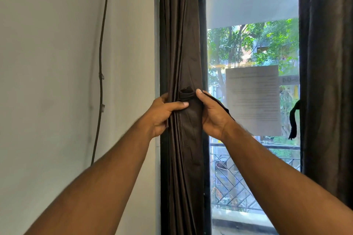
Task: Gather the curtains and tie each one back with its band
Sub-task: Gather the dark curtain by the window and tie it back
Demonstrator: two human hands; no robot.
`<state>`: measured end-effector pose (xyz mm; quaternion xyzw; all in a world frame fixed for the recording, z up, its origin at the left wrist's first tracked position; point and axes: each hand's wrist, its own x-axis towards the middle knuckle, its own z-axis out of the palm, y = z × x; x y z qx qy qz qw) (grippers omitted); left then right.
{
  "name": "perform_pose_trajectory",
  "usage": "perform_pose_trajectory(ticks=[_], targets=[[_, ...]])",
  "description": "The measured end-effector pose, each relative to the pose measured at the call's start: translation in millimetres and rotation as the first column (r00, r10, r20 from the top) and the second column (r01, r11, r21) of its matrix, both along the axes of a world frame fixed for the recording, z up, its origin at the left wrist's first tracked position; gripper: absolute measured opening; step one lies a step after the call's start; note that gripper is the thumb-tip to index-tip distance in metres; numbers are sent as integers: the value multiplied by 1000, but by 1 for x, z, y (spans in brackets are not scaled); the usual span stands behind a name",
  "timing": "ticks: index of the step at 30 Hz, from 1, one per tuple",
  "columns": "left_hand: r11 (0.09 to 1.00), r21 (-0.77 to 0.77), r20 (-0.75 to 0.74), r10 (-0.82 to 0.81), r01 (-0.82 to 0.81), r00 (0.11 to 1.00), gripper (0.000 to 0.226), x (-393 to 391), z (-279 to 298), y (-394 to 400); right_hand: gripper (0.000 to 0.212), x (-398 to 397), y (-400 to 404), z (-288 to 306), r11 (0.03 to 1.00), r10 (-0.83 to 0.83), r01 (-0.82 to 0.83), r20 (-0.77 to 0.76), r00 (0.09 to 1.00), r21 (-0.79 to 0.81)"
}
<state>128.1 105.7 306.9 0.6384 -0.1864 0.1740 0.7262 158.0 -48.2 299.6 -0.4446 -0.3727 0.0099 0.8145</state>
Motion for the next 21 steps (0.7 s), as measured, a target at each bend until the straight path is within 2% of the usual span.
perform_pose_trajectory(ticks=[2, 4, 6, 9, 11, 14, 18, 21], targets=[[999, 47, -16, -4, 5, 1000, 43, 2, 3, -2, 43, 3, -5, 0, 997, -68, 67, -35, 997, -39], [999, 22, 18, 38, -38, 999, 35, 8, 3, -8, 29, 6, -11, 0, 984, -174, 172, -24, 984, -52], [998, -42, 49, 45, -43, 998, 26, 12, 0, -16, 28, 12, -19, 0, 954, -300, 300, -17, 954, 11], [994, -107, 41, 33, -28, 999, 21, 17, -2, -18, 13, 20, -41, 0, 867, -442, 469, -176, 880, 169], [995, -97, 50, 13, -8, 999, 21, 21, -4, -16, 22, 28, -62, -6, 808, -467, 530, -268, 843, 258], [994, -98, 73, -31, 38, 997, 23, 21, -6, -13, 23, 36, -84, -15, 811, -414, 481, -257, 874, 332], [973, -131, 79, -181, 190, 980, 29, 23, -11, -9, 16, 49, -91, -16, 868, -328, 396, -255, 910, 298], [952, -104, 60, -283, 288, 957, 46, 23, -10, -5, 10, 60, -83, -12, 911, -254, 327, -281, 925, 253]])
